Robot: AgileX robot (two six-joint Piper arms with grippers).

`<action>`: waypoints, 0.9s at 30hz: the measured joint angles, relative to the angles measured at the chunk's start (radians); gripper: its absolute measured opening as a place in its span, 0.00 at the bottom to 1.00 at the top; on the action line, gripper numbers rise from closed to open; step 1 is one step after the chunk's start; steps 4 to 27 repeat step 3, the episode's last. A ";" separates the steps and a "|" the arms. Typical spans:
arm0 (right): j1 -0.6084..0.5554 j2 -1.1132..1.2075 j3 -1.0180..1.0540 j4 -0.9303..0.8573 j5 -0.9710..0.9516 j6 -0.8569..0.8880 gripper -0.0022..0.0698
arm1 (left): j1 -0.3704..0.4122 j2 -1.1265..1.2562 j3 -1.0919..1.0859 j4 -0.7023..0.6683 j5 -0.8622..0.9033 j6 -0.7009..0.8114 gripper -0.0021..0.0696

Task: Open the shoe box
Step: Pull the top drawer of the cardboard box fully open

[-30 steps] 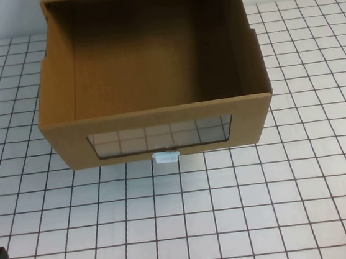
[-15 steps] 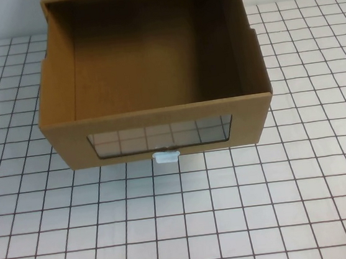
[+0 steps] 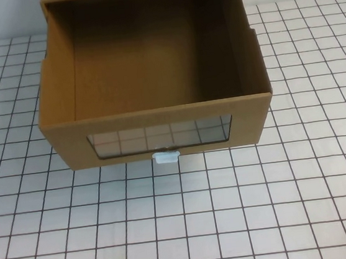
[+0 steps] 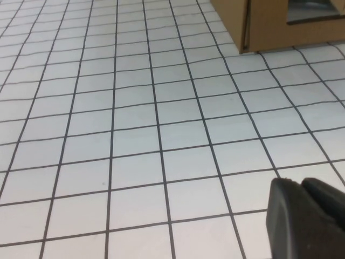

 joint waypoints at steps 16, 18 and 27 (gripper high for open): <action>0.000 0.000 0.000 0.000 0.000 0.000 0.01 | 0.000 0.000 0.000 0.000 0.002 0.000 0.03; 0.000 0.000 0.000 0.000 0.000 0.000 0.01 | 0.000 0.000 0.000 0.000 0.002 0.000 0.03; 0.000 0.000 0.000 0.000 0.000 0.000 0.01 | 0.000 0.000 0.000 0.000 0.002 0.000 0.03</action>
